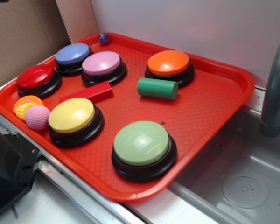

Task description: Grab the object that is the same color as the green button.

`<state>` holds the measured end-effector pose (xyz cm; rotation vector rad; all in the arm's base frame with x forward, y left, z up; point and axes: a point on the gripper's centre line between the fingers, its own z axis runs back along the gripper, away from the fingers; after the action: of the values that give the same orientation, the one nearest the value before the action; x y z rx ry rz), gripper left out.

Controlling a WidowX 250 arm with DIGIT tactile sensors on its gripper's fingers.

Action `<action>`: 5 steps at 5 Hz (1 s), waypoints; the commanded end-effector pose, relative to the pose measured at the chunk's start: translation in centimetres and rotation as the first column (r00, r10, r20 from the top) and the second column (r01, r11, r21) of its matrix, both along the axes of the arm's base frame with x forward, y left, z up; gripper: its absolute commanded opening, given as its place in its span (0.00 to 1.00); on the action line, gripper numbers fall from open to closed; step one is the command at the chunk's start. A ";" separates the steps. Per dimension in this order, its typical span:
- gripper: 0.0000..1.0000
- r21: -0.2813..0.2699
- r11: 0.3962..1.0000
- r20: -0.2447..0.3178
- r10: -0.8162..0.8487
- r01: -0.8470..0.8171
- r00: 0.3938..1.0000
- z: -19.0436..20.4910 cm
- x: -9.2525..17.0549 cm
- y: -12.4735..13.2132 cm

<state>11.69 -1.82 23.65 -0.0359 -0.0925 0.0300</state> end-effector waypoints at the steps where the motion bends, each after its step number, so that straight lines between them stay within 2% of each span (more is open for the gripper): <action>1: 1.00 0.000 1.000 0.000 0.000 0.000 1.000 0.0 0.0 0.0; 2: 1.00 0.053 0.989 0.006 -0.138 0.138 0.990 -1.0 2.4 -0.7; 3: 1.00 0.122 0.949 0.012 -0.296 0.292 0.955 -2.4 5.3 -2.4; 4: 1.00 0.123 0.873 0.013 -0.476 0.471 0.879 -4.9 8.6 -4.2; 5: 1.00 0.161 0.764 0.050 -0.638 0.624 0.768 -6.8 11.1 -5.4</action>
<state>22.85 -6.63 15.94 0.0626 -0.1481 -0.6686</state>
